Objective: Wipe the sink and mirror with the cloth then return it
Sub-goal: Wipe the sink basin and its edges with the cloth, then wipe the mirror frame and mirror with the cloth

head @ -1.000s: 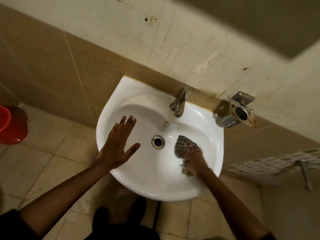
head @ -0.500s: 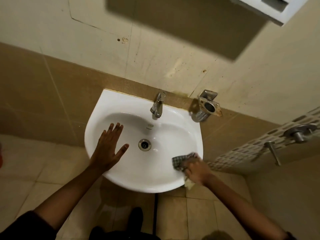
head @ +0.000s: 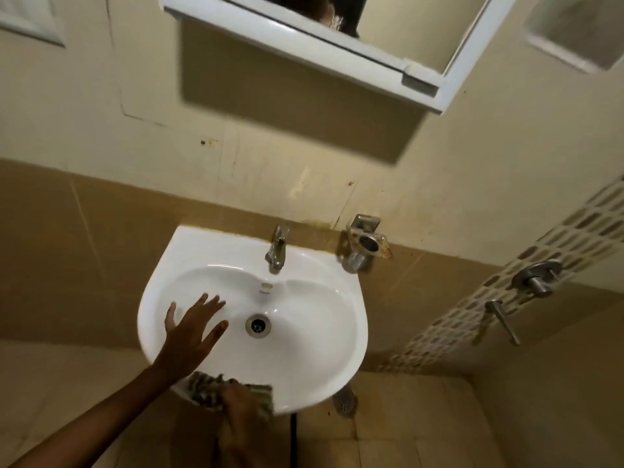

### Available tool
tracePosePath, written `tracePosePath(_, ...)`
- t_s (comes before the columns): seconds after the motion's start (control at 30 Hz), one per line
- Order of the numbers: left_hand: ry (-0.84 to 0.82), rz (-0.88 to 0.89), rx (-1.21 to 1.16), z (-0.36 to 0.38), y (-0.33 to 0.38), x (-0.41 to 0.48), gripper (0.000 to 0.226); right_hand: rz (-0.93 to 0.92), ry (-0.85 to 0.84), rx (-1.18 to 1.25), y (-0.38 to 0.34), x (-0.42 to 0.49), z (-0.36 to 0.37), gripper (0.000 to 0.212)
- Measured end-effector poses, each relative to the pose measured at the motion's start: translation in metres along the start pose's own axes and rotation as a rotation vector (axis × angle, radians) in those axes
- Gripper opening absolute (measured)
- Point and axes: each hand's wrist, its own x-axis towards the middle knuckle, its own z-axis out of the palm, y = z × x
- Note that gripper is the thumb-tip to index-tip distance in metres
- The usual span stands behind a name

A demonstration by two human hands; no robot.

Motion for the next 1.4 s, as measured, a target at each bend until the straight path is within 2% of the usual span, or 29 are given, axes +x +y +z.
tracePosePath(0.03, 0.027, -0.044, -0.051, -0.005, 0.010, 0.003, 0.085, -0.002, -0.069, 0.101, -0.023, -0.007, 0.007, 0.026)
tracePosePath(0.07, 0.040, -0.089, -0.088, -0.013, 0.021, 0.008, 0.071, -0.014, -0.148, 0.252, -0.044, -0.011, 0.010, 0.027)
tracePosePath(0.1, 0.069, -0.130, -0.113, -0.022, 0.033, 0.013, 0.051, -0.016, -0.149, 0.417, -0.060, -0.011, 0.003, 0.029)
tracePosePath(0.13, 0.100, -0.166, -0.167, -0.033, 0.045, 0.020, 0.035, -0.018, -0.108, 0.579, -0.071, -0.006, -0.011, 0.029)
tracePosePath(0.2, 0.095, -0.190, -0.372, -0.051, 0.068, 0.031, 0.030, -0.030, 0.024, 0.689, -0.080, 0.007, -0.052, 0.028)
tracePosePath(0.3, -0.272, -0.216, -0.598, -0.071, 0.105, 0.047, 0.040, -0.186, 0.069, 0.608, -0.094, 0.021, -0.094, 0.028)
tracePosePath(0.37, -0.451, -0.180, -0.710, -0.076, 0.127, 0.056, 0.042, -0.373, 0.032, 0.447, -0.108, 0.026, -0.114, 0.044)
tracePosePath(0.47, -0.459, -0.123, -0.952, -0.078, 0.148, 0.065, 0.047, -0.500, 0.049, 0.189, -0.122, 0.033, -0.145, 0.063)
tracePosePath(0.57, -0.430, -0.102, -1.027, -0.082, 0.157, 0.072, 0.068, -0.581, 0.146, 0.172, -0.122, 0.042, -0.174, 0.077)
tracePosePath(0.6, -0.431, -0.100, -1.051, -0.083, 0.159, 0.074, 0.067, -0.583, 0.138, 0.209, -0.120, 0.045, -0.181, 0.081)
tracePosePath(0.63, -0.437, -0.115, -1.094, -0.084, 0.161, 0.077, 0.059, -0.546, 0.068, 0.294, -0.117, 0.048, -0.188, 0.084)
tracePosePath(0.7, -0.479, -0.195, -1.237, -0.086, 0.163, 0.083, 0.042, -0.356, -0.211, 0.579, -0.111, 0.051, -0.199, 0.093)
tracePosePath(0.77, -0.586, -0.312, -1.346, -0.091, 0.162, 0.087, 0.042, -0.208, -0.475, 0.889, -0.101, 0.052, -0.203, 0.094)
tracePosePath(0.8, -0.650, -0.375, -1.370, -0.095, 0.161, 0.088, 0.046, -0.157, -0.556, 0.994, -0.098, 0.054, -0.204, 0.090)
tracePosePath(0.83, -0.714, -0.425, -1.381, -0.099, 0.160, 0.088, 0.053, -0.120, -0.614, 1.040, -0.096, 0.056, -0.205, 0.085)
tracePosePath(0.9, -0.820, -0.494, -1.379, -0.104, 0.155, 0.087, 0.064, -0.094, -0.670, 0.962, -0.096, 0.058, -0.207, 0.076)
tracePosePath(1.0, -0.926, -0.530, -1.373, -0.105, 0.144, 0.086, 0.066, -0.087, -0.600, 0.747, -0.099, 0.061, -0.207, 0.068)
tracePosePath(1.07, -0.944, -0.547, -1.385, -0.106, 0.135, 0.085, 0.067, -0.071, -0.467, 0.728, -0.101, 0.063, -0.206, 0.065)
tracePosePath(1.13, -0.969, -0.561, -1.423, -0.107, 0.129, 0.083, 0.062, -0.113, -0.333, 0.710, -0.103, 0.063, -0.205, 0.061)
tracePosePath(1.2, -0.941, -0.557, -1.415, -0.105, 0.122, 0.082, 0.067, -0.169, -0.233, 0.649, -0.105, 0.063, -0.206, 0.051)
tracePosePath(1.3, -0.846, -0.531, -1.273, -0.102, 0.117, 0.085, 0.074, -0.222, -0.133, 0.588, -0.107, 0.064, -0.210, 0.035)
tracePosePath(1.4, -0.834, -0.426, -0.982, -0.105, 0.122, 0.089, 0.078, -0.258, -0.086, 0.403, -0.108, 0.064, -0.221, 0.037)
